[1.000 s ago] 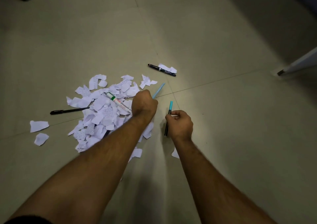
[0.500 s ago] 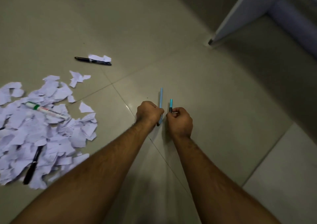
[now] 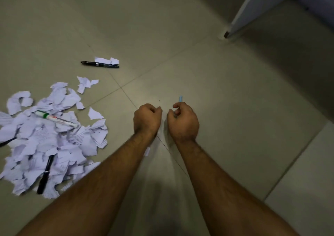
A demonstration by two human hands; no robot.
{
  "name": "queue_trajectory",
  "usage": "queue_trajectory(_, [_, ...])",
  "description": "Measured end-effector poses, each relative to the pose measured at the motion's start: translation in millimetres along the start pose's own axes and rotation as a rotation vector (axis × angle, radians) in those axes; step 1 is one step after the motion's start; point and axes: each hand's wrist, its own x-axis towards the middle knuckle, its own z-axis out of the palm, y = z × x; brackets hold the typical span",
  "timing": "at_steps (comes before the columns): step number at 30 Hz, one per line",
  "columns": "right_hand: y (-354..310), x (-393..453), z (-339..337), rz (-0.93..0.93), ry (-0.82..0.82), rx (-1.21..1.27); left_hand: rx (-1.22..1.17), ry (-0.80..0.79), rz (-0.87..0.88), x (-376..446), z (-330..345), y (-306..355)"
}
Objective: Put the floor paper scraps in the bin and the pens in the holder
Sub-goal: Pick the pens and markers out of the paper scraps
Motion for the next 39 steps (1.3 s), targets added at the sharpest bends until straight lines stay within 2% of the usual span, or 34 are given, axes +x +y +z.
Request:
queue_trajectory(3, [-41,0,27,-0.086,-0.120,0.053,0.121,0.171,0.025,22,-37,-30])
queue_trajectory(5, [-64,3,44,-0.131,-0.194,0.054,0.325,0.214,0.073,39,-59,-49])
queue_trajectory(7, [-87,9,65,-0.172,-0.248,0.067,0.459,0.193,0.093,60,-82,-62])
queue_trajectory(12, [-123,26,119,-0.273,-0.262,0.062,0.614,-0.037,0.039,93,-109,-78])
queue_trajectory(18, [-137,61,159,-0.557,-0.174,-0.059,0.670,-0.026,0.063,99,-107,-84])
queue_trajectory(20, [-144,73,170,-0.598,-0.191,-0.121,0.661,-0.028,0.060,100,-107,-85])
queue_trajectory(24, [-151,84,183,-0.598,-0.297,-0.226,0.650,-0.013,0.058,100,-104,-86])
queue_trajectory(30, [-153,79,190,-0.474,-0.313,-0.209,0.646,-0.017,0.045,97,-105,-86])
queue_trajectory(33, [-151,80,191,-0.447,-0.283,-0.226,0.636,-0.013,0.042,97,-106,-85])
queue_trajectory(39, [-158,79,197,-0.509,-0.224,-0.278,0.628,-0.021,0.044,97,-106,-84])
